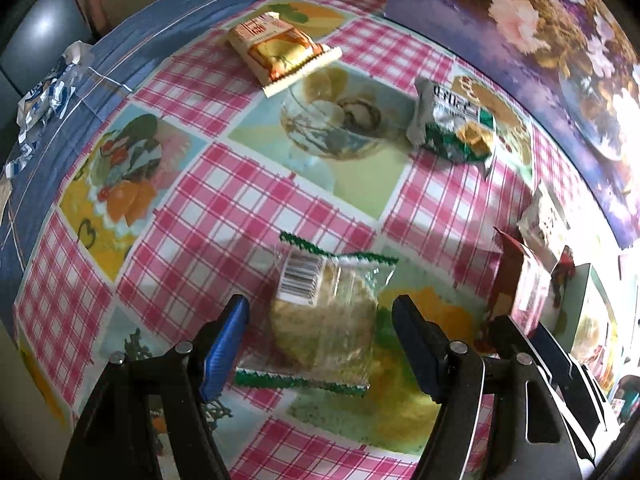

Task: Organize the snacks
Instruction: 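Grasp the rice cracker with the left tool while the right tool grasps the red box, then carry the rice cracker over the tray with the left tool while the right tool carries the red box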

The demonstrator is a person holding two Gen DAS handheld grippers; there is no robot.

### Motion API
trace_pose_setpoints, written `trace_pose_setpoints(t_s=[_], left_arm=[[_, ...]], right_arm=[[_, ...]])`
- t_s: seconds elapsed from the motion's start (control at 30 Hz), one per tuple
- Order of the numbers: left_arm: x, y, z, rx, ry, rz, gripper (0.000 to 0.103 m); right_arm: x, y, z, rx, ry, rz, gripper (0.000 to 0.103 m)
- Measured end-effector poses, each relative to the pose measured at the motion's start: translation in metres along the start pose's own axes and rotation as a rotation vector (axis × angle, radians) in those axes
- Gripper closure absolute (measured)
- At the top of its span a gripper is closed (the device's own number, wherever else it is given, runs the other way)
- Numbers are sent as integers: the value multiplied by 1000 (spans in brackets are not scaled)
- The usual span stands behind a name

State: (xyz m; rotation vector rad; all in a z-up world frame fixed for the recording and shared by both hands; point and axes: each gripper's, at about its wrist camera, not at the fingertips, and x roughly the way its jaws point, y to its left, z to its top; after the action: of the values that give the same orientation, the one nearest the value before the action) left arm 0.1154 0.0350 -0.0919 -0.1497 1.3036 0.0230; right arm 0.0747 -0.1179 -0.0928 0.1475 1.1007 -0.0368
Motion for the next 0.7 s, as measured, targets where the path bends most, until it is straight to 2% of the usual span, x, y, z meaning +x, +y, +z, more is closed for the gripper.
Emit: trace_pose_setpoints(t_s=[0.07,0.1,0.13,0.4,0.5,0.7], left_arm=[[2,-1,0,5,-8,13,33],[1,-2,0,6,-13,18,44],[0,-2,-1,8,-21,22,49],[-1,-1,-2,3,-31,13,51],[-3,0,-2,8,-30,14,50],[-1,0,1,9,-30,13,50]], right_arm=[[-3,-2,-5,1,11,-10,60],[-4,-3,-6,1,16,-15,60],[-6,-4,-8,3,20,-21,60],[-4,-7,-9,5,27,-31,58],[2,-6,-7,6,37,-33,48],[10,-2,-6,-14,39,-67,48]])
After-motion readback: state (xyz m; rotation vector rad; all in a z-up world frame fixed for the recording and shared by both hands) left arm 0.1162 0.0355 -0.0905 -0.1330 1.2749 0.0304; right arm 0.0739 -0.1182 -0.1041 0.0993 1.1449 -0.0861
